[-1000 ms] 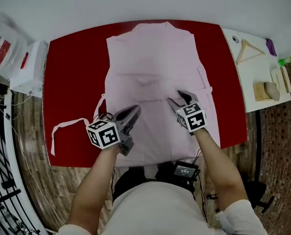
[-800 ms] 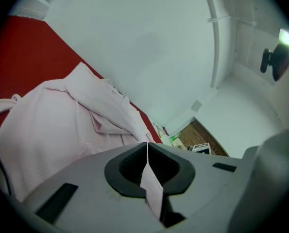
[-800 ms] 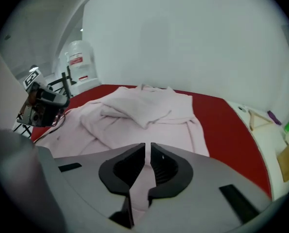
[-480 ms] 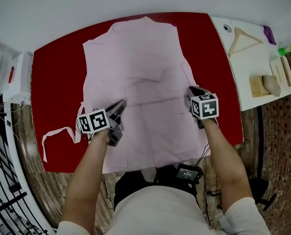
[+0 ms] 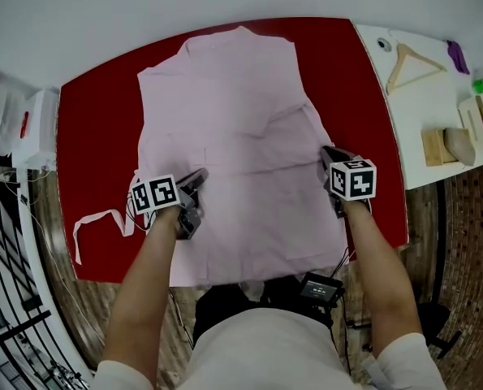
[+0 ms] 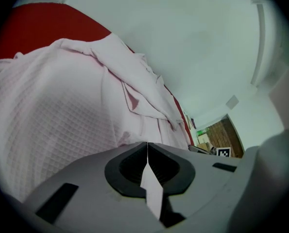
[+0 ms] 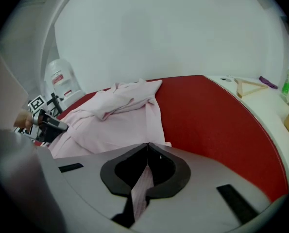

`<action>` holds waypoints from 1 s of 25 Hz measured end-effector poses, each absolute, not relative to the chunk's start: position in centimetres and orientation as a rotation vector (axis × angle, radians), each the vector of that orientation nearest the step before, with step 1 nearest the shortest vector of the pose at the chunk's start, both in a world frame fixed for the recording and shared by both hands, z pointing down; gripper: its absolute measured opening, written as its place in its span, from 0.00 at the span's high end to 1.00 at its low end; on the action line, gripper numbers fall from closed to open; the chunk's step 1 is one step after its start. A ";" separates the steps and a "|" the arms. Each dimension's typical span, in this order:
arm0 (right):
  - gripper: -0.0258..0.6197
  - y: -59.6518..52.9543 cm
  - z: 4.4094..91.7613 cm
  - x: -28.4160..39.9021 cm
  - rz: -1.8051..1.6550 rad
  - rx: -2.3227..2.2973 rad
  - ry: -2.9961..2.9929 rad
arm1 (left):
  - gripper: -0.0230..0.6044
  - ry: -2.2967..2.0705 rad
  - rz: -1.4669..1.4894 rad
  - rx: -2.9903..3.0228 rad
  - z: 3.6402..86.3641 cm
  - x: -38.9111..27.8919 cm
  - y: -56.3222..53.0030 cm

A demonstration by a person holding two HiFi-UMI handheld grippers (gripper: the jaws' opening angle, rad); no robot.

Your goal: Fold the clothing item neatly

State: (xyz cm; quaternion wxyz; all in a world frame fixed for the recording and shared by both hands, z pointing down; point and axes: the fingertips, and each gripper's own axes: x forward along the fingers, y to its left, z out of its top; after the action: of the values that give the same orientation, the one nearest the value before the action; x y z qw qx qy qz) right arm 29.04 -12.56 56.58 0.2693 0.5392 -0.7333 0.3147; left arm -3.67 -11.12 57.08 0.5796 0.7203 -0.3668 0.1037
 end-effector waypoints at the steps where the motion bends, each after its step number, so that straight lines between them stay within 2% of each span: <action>1: 0.93 -12.5 56.6 29.1 0.859 1.457 -1.983 | 0.95 -0.857 0.250 1.680 57.2 -3.6 -11.1; 6: 0.93 -12.9 55.2 28.9 0.807 1.490 -2.039 | 0.95 -0.881 0.260 1.711 56.6 -4.0 -11.1; 13: 0.93 -13.0 50.9 28.6 0.643 1.517 -2.148 | 0.95 -0.926 0.121 1.827 51.7 -4.6 -11.1; 25: 0.93 -10.8 46.8 21.6 0.492 1.371 -2.304 | 0.95 -1.034 -0.009 1.957 45.2 -8.7 -7.3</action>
State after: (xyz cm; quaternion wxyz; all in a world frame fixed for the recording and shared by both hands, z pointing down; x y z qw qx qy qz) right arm 21.65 -10.80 46.78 0.2063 0.4922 -0.8271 0.1766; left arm -8.67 -7.34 45.24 0.4476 0.7906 -0.4179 -0.0037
